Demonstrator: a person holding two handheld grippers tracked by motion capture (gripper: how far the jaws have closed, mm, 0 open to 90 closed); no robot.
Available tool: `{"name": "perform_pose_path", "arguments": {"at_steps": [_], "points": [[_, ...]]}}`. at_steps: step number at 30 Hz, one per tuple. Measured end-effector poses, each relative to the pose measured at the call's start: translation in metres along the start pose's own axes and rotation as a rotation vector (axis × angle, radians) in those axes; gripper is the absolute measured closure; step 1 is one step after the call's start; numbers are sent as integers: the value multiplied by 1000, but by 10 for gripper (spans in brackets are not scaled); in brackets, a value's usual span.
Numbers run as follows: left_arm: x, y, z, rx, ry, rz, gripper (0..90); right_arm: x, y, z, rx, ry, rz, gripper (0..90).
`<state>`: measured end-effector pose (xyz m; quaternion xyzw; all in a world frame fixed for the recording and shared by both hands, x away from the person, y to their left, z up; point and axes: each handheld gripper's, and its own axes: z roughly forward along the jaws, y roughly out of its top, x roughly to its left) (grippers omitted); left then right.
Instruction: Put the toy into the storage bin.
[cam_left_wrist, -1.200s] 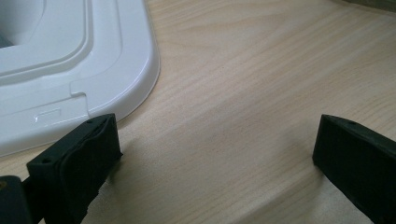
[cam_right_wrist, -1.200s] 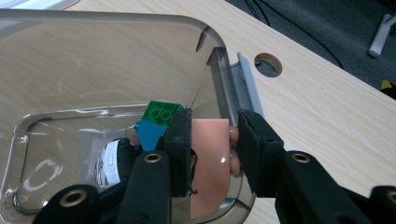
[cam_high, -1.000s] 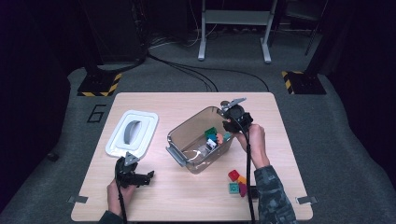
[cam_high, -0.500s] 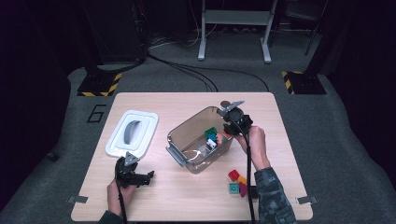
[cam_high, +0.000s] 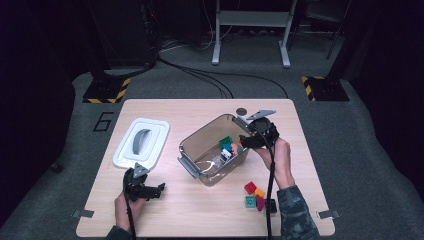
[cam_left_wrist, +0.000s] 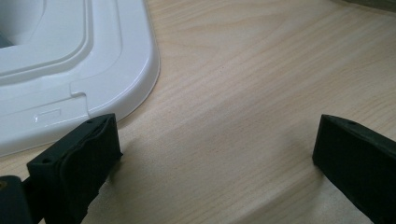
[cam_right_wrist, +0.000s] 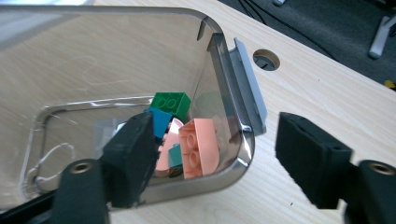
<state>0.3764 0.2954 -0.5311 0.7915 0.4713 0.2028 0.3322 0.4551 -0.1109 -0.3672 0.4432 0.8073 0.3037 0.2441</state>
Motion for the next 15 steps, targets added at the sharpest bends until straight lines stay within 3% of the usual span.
{"name": "perform_pose_path", "arguments": {"at_steps": [7, 15], "points": [[0, 0, 0, 0, 0, 0, 6, -8, -18, -15, -15, 18, 26, 182], [0, 0, 0, 0, 1, 0, 6, -14, -44, -22, 14, 33, 41, 155]]}}
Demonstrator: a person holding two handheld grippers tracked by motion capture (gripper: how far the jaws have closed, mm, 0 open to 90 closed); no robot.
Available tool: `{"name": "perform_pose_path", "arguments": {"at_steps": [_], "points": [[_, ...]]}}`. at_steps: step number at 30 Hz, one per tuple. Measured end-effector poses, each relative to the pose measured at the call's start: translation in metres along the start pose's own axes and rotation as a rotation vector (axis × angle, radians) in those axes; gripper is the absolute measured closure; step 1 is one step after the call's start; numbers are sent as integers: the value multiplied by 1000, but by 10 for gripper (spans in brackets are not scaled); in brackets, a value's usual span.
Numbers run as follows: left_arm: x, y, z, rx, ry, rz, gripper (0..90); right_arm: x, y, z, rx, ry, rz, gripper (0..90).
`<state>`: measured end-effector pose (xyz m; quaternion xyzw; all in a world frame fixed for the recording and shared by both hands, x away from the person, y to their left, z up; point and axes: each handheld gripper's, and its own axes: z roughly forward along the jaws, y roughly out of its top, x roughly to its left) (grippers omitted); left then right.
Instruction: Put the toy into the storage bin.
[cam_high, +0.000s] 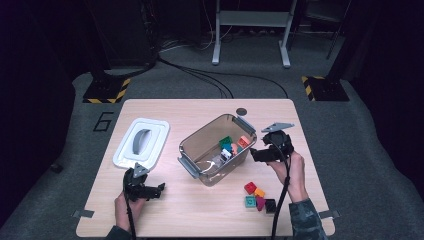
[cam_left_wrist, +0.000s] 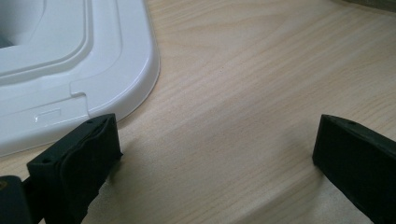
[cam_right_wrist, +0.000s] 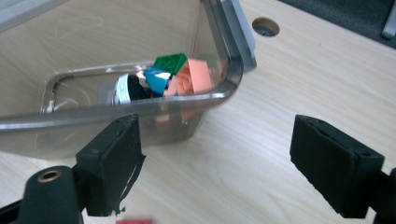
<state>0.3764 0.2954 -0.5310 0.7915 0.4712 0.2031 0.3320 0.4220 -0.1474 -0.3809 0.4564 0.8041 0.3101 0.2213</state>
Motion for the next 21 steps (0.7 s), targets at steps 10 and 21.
{"name": "perform_pose_path", "arguments": {"at_steps": [10, 21], "points": [[0, 0, 0, -1, 0, -3, 6, -4, -34, 2, 46, 12, 23, 136], [0, 0, 0, 0, 0, -1, 6, -3, -73, 9, 94, 36, 83, 131]]}}
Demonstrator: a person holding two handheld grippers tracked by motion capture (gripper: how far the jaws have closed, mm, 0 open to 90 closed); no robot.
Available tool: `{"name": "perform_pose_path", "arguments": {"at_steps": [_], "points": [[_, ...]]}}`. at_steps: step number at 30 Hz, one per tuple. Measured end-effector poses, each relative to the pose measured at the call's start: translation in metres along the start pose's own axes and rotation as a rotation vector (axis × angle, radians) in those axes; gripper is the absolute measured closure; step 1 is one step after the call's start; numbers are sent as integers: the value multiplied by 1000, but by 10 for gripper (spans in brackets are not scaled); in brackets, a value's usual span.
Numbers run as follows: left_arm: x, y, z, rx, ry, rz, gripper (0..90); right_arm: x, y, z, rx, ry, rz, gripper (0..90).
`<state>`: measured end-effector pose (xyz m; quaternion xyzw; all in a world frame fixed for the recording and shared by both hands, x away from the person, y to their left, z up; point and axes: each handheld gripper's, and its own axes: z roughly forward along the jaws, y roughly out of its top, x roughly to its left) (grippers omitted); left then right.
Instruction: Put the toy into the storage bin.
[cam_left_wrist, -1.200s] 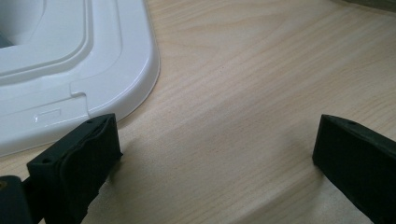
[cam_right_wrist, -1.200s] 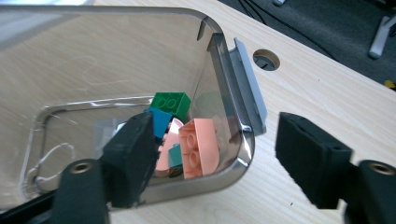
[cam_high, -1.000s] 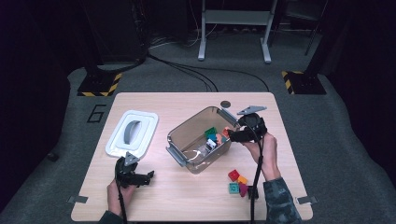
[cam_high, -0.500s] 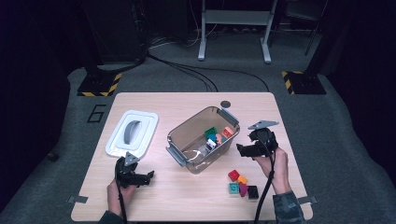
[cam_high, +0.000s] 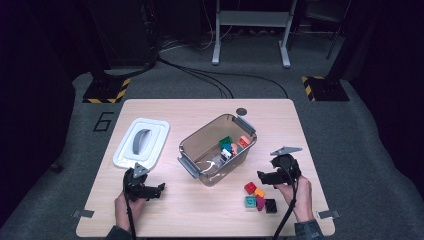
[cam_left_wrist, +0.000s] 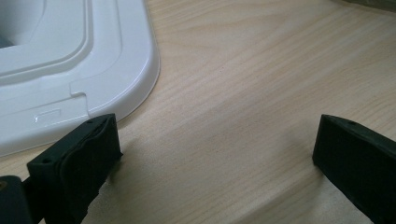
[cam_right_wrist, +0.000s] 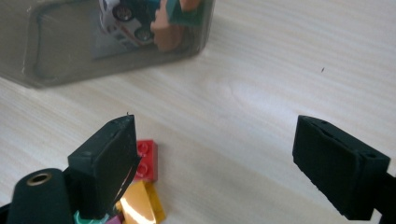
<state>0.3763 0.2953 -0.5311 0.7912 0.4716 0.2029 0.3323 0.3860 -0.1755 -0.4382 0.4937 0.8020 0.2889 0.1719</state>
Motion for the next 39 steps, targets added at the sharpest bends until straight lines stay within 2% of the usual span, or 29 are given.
{"name": "perform_pose_path", "arguments": {"at_steps": [7, 13, 17, 23, 26, 28, 29, 33, 35, 39], "points": [[0, 0, 0, 0, 0, 1, 6, -2, -30, -4, 12, -4, 51, 138], [0, 0, 0, 0, 0, 0, 6, -1, -60, -13, 9, -10, 95, 138], [0, 0, 0, 0, 0, 1, 6, 3, -77, -17, 8, -16, 107, 138], [0, 0, 0, 1, 0, 1, 6, 16, -93, -14, 21, 2, 91, 141], [0, 0, 0, 0, 0, 1, 6, 19, -99, -11, 46, 4, 80, 146], [0, 0, 0, 0, 0, 1, 6, 18, -104, -9, 42, 23, 105, 146], [0, 0, 0, 0, 0, 1, 6, 19, -105, -9, 41, 22, 103, 146], [0, 0, 0, 0, 0, 0, 6, 21, -107, -5, 47, 6, 95, 215], [0, 0, 0, 0, 0, 1, 6, 20, -108, -6, 52, -4, 112, 269], [0, 0, 0, 0, -1, 1, 6, 15, -111, -6, 55, -45, 104, 371]]}}
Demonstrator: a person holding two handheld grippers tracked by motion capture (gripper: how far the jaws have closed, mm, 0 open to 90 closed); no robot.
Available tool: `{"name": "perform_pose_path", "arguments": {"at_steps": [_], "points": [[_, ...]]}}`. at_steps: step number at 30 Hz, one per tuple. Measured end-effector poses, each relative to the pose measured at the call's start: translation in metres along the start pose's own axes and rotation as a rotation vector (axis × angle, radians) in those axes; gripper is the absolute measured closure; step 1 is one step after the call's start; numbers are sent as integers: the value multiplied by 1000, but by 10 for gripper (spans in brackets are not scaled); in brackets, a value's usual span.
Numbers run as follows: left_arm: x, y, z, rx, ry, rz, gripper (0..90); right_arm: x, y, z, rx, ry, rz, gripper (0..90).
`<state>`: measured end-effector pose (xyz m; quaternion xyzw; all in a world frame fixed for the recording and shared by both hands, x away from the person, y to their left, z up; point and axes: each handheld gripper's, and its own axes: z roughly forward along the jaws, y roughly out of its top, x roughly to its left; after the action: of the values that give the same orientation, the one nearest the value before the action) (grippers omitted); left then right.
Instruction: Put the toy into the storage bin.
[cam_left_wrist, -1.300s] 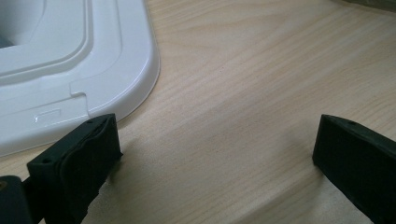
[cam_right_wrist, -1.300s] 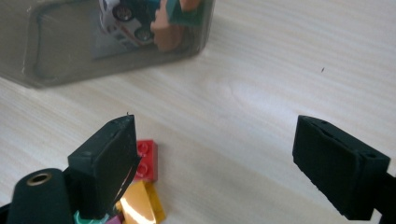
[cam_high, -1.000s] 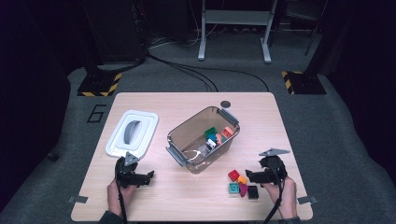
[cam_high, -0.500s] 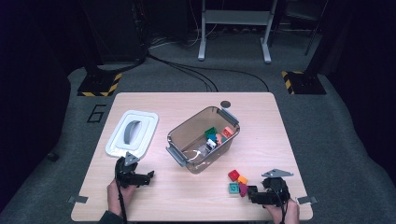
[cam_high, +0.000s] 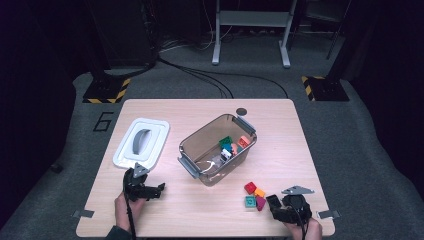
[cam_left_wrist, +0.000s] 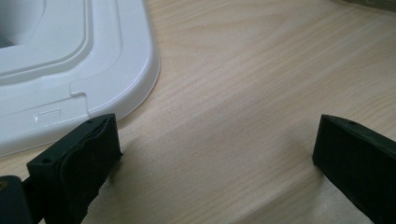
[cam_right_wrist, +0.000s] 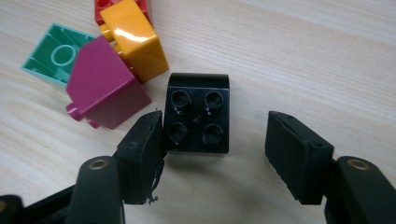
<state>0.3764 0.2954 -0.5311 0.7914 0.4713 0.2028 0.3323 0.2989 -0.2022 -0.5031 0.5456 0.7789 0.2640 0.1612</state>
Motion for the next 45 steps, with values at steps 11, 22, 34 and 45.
{"name": "perform_pose_path", "arguments": {"at_steps": [11, 22, 34, 45], "points": [[0, 0, 0, 0, 1, 0, 6, -6, 1, 6, -44, -45, -35, 539], [0, 0, 0, 1, 2, 6, 6, -13, 4, 10, -78, -49, -14, 586], [0, 0, 0, 1, 2, 6, 6, -22, 15, 9, -134, -45, 4, 586], [1, 0, -1, 7, -2, 6, 7, -20, 42, 5, -162, -44, -18, 587]]}}
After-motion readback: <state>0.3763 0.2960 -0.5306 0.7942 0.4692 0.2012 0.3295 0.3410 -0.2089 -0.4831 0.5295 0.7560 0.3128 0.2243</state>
